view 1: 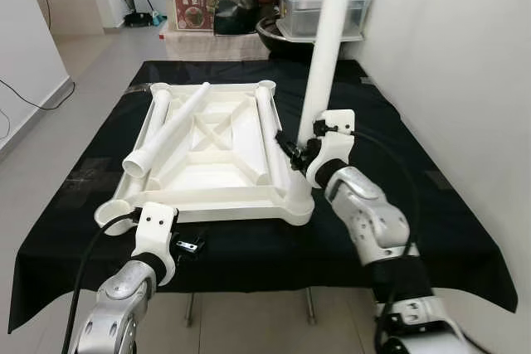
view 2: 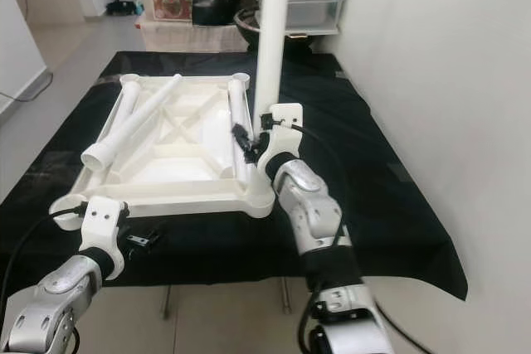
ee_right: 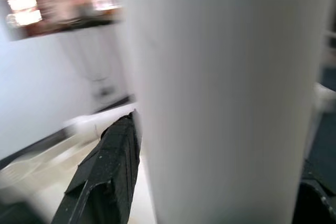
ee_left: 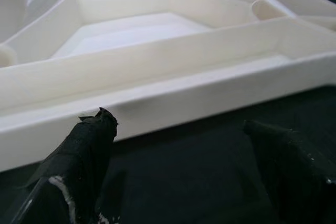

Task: Building children table

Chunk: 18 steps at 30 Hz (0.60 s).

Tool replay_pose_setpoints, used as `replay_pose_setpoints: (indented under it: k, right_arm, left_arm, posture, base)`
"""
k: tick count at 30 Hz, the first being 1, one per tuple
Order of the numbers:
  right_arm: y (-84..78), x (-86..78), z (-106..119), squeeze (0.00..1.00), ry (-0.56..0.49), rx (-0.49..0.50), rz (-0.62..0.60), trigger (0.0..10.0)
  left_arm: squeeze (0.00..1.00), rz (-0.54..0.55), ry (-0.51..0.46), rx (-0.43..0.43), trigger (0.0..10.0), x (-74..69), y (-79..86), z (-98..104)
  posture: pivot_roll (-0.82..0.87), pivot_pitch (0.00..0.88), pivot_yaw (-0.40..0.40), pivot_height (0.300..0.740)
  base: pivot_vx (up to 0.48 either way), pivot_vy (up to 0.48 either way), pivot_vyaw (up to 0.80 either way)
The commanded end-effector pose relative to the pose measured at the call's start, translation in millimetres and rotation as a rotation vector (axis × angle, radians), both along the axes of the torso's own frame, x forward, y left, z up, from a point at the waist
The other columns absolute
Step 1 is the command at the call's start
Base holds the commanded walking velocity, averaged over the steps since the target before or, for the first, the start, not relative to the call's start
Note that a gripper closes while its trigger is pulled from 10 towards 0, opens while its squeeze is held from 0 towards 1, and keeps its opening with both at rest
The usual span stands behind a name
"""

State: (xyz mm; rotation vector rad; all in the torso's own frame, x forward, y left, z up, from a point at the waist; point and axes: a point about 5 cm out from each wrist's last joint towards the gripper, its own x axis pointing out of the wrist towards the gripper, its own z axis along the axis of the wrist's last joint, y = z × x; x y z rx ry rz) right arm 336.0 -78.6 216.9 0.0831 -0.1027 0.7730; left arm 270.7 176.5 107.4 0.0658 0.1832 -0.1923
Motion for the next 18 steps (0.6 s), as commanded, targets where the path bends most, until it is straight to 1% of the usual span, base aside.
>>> replay_pose_setpoints:
  k: [1,4,5,6,7,8,9,10,12,13,14,15,16,18]
  right_arm:
    - [27.3,-23.6,-2,0.0,-0.039,-0.065,0.28,10.0]
    - [27.3,-23.6,-2,0.0,-0.039,-0.065,0.28,10.0]
    - [29.7,-26.2,-7,0.0,-0.041,-0.096,0.325,10.0]
    - [29.7,-26.2,-7,0.0,-0.041,-0.096,0.325,10.0]
    - [30.3,-17.1,-16,0.0,-0.029,-0.147,0.28,6.9]
    - [27.8,-10.2,-20,0.0,-0.018,-0.155,0.219,0.0]
    - [27.8,-10.2,-20,0.0,-0.018,-0.155,0.219,0.0]
    - [25.8,-6.2,-21,0.0,-0.011,-0.158,0.18,0.0]
    - [10.4,12.6,-29,0.0,0.081,-0.145,-0.036,0.0]
    - [10.4,12.6,-29,0.0,0.081,-0.145,-0.036,0.0]
    - [1.6,20.1,-33,0.0,0.122,-0.131,-0.143,0.0]
    - [-4.4,23.5,-35,0.0,0.147,-0.124,-0.203,0.0]
    - [-4.4,23.5,-35,0.0,0.147,-0.124,-0.203,0.0]
    - [-30.1,33.5,-47,0.0,0.254,-0.115,-0.468,0.0]
  left_arm:
    - [0.0,0.009,0.002,0.023,10.0,-0.2,2.4,-2]
    - [0.0,0.009,0.002,0.023,10.0,-0.2,2.4,-2]
    - [0.0,0.011,0.001,0.026,10.0,-0.1,3.7,-2]
    - [0.0,0.011,0.001,0.026,10.0,-0.1,3.7,-2]
    - [0.0,0.015,-0.002,0.026,10.0,0.6,5.5,-1]
    - [0.0,0.016,-0.002,0.027,10.0,0.8,5.4,-1]
    - [0.0,0.016,-0.002,0.027,10.0,0.8,5.4,-1]
    - [0.0,0.016,-0.002,0.027,10.0,0.9,5.1,-1]
    - [0.0,0.008,-0.002,0.025,10.0,0.0,3.4,-1]
    - [0.0,0.008,-0.002,0.025,10.0,0.0,3.4,-1]
    - [0.0,0.006,-0.001,0.025,10.0,-0.5,3.4,-1]
    - [0.0,0.005,-0.001,0.025,10.0,-0.8,3.5,-1]
    - [0.0,0.005,-0.001,0.025,10.0,-0.8,3.5,-1]
    - [0.0,0.007,0.001,0.028,10.0,-0.5,4.8,-2]
  posture:
    - [0.11,0.0,-0.052,0.74]
    - [0.11,0.0,-0.052,0.74]
    - [0.11,0.0,-0.055,0.74]
    - [0.11,0.0,-0.055,0.74]
    - [0.11,0.0,-0.054,0.74]
    - [0.11,0.0,-0.052,0.74]
    - [0.11,0.0,-0.052,0.74]
    - [0.11,0.0,-0.052,0.74]
    - [0.11,0.0,-0.047,0.74]
    - [0.11,0.0,-0.047,0.74]
    - [0.11,0.0,-0.047,0.74]
    - [0.11,0.0,-0.047,0.74]
    - [0.11,0.0,-0.047,0.74]
    - [0.11,0.0,-0.046,0.74]
  base:
    - [0.0,0.0,0.0]
    - [0.0,0.0,0.0]
    - [0.0,0.0,0.0]
    - [0.0,0.0,0.0]
    - [0.0,0.0,0.0]
    - [0.0,0.0,0.0]
    - [0.0,0.0,0.0]
    - [0.0,0.0,0.0]
    - [0.0,0.0,0.0]
    - [0.0,0.0,0.0]
    - [0.0,0.0,0.0]
    - [0.0,0.0,0.0]
    - [0.0,0.0,0.0]
    - [0.0,0.0,0.0]
